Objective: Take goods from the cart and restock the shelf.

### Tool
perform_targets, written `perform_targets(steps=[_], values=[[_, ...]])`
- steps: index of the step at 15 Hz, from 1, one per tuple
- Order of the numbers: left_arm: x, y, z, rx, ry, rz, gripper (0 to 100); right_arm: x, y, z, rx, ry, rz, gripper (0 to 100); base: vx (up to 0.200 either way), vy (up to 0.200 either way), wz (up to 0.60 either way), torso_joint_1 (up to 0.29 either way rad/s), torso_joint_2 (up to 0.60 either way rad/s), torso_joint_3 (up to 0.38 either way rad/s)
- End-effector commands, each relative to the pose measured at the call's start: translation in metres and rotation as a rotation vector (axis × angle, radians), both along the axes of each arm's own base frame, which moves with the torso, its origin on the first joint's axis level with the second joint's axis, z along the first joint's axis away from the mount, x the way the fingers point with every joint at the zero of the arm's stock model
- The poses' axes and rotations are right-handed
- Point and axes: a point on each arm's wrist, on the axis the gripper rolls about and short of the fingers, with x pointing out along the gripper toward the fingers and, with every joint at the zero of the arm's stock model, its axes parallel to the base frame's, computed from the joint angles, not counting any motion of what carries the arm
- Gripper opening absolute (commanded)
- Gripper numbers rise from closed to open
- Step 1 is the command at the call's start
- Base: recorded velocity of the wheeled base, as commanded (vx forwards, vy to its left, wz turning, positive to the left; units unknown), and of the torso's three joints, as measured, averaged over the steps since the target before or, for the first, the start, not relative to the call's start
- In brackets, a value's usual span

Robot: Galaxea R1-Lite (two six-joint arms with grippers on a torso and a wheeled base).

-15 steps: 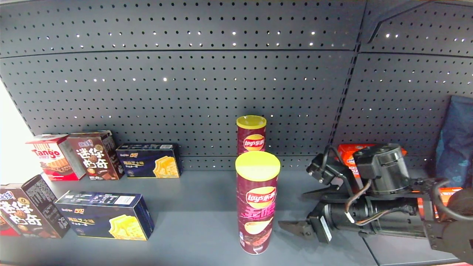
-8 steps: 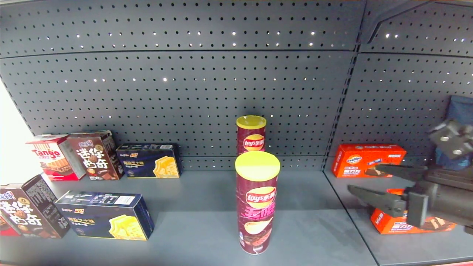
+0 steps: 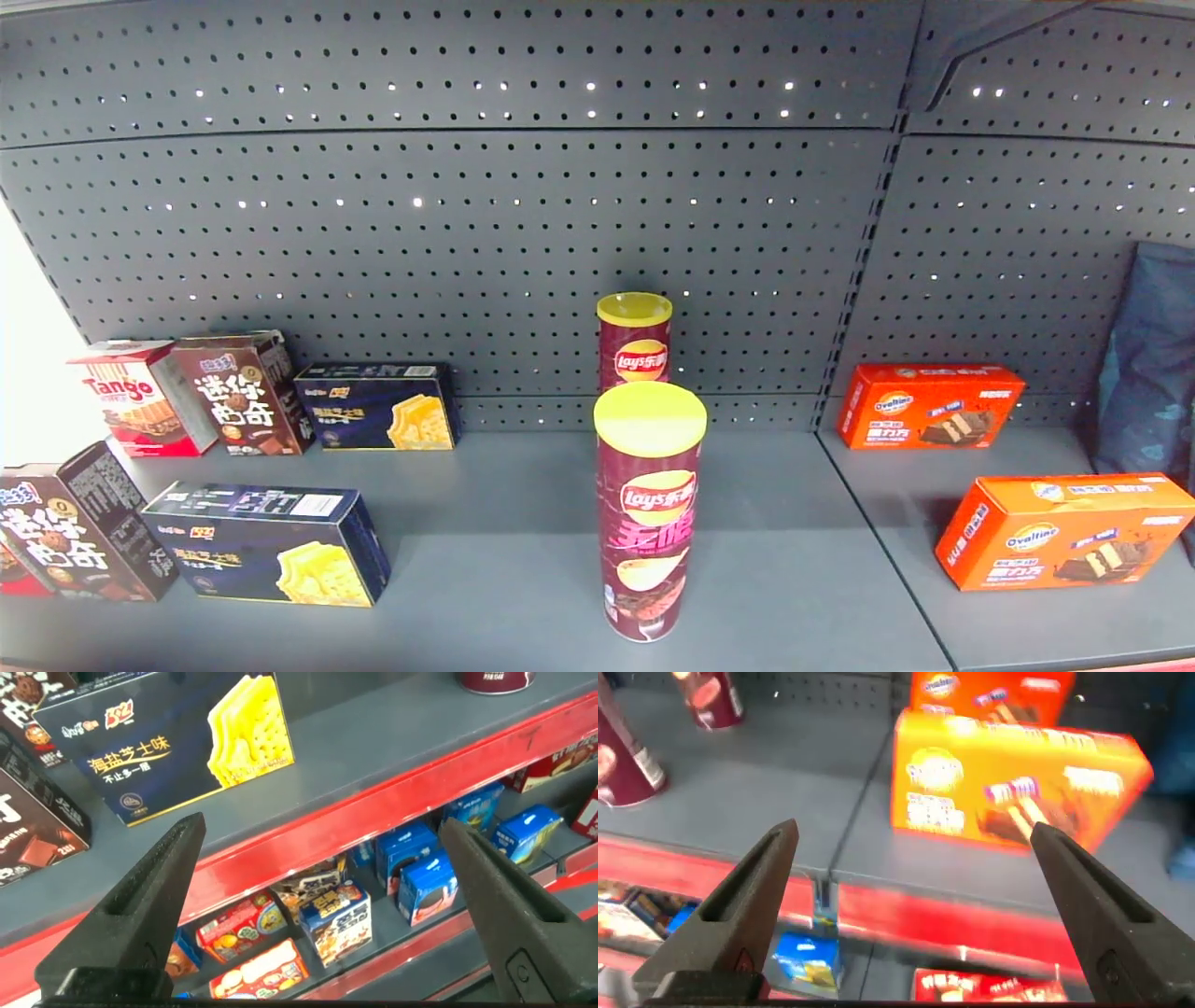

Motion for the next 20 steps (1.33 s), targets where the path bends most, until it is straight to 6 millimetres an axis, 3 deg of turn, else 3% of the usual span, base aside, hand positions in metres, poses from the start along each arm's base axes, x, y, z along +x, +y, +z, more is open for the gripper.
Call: perform_targets(steps=[1,3,10,12,13,16,17,20], values=[[0.0003,-0.0001,-0.0005,0.001,0.005,-0.004,100,-0.0283,-0.0045,-0.0407,0.051,-0.074,-0.099,100,0.000,0.000,0.00,0.000,0.00,0.000],[0.0020,-0.0004,-0.0001,0.005,0.023,-0.004,100,-0.0292,-0.0039,-0.0478,0.035,0.003,-0.070,100,0.000,0.000,0.00,0.000,0.00,0.000],[0.0047,-0.0010,0.0003,0.011,0.053,-0.006,100,-0.0284,-0.0039,-0.0469,0.039,-0.003,-0.050,100,0.000,0.000,0.00,0.000,0.00,0.000],[0.0079,-0.0017,-0.0008,0.023,0.092,-0.016,100,-0.0272,-0.0010,-0.0471,0.038,0.007,-0.245,100,0.000,0.000,0.00,0.000,0.00,0.000],[0.0079,-0.0017,-0.0008,0.028,0.089,-0.019,100,-0.0283,-0.0008,-0.0472,0.040,-0.009,-0.253,100,0.000,0.000,0.00,0.000,0.00,0.000],[0.0061,-0.0013,-0.0009,0.030,0.066,-0.011,100,-0.0287,-0.0011,-0.0474,0.039,-0.012,-0.232,100,0.000,0.000,0.00,0.000,0.00,0.000],[0.0052,-0.0011,-0.0010,0.025,0.057,-0.008,100,-0.0330,-0.0029,-0.0483,0.040,-0.066,-0.117,100,0.000,0.000,0.00,0.000,0.00,0.000],[0.0048,-0.0011,-0.0011,-0.015,0.068,-0.001,100,-0.0358,-0.0024,-0.0490,0.050,-0.103,-0.148,100,0.000,0.000,0.00,0.000,0.00,0.000]])
